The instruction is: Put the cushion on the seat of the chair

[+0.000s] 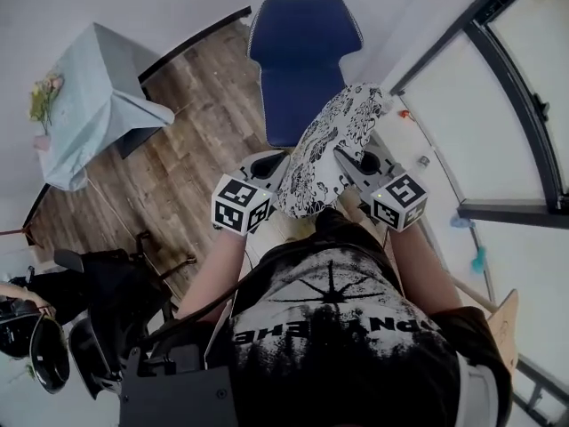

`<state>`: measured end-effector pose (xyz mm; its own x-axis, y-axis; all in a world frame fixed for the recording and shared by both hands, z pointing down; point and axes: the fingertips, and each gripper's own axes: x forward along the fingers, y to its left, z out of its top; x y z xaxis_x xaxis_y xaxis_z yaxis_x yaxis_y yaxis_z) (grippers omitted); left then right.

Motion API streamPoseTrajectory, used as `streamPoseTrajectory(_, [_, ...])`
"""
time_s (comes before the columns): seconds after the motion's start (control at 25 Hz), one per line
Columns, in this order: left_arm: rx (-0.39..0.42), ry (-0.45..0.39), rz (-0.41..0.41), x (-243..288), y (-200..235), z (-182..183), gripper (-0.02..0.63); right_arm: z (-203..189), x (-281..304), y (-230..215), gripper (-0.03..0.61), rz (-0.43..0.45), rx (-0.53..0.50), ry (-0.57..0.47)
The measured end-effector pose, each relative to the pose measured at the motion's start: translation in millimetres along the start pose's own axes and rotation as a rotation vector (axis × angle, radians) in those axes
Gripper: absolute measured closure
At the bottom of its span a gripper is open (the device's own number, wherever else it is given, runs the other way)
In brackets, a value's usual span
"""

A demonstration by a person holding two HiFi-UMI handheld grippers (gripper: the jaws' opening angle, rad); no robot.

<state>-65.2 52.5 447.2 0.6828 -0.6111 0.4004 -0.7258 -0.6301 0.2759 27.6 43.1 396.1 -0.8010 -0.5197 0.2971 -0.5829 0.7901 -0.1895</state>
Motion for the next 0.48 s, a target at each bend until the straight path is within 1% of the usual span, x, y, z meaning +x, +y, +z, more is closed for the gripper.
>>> streamPoseTrajectory(0.28, [-0.043, -0.018, 0.072, 50.3, 27.3, 40.3, 0.598, 20.0, 25.6, -65.0, 0.552, 0.093, 0.007, 0.021])
streamPoseTrajectory(0.48, [-0.094, -0.029, 0.126, 84.7, 50.1, 58.1, 0.598, 30.7, 46.7, -109.0, 0.552, 0.156, 0.003, 0.035])
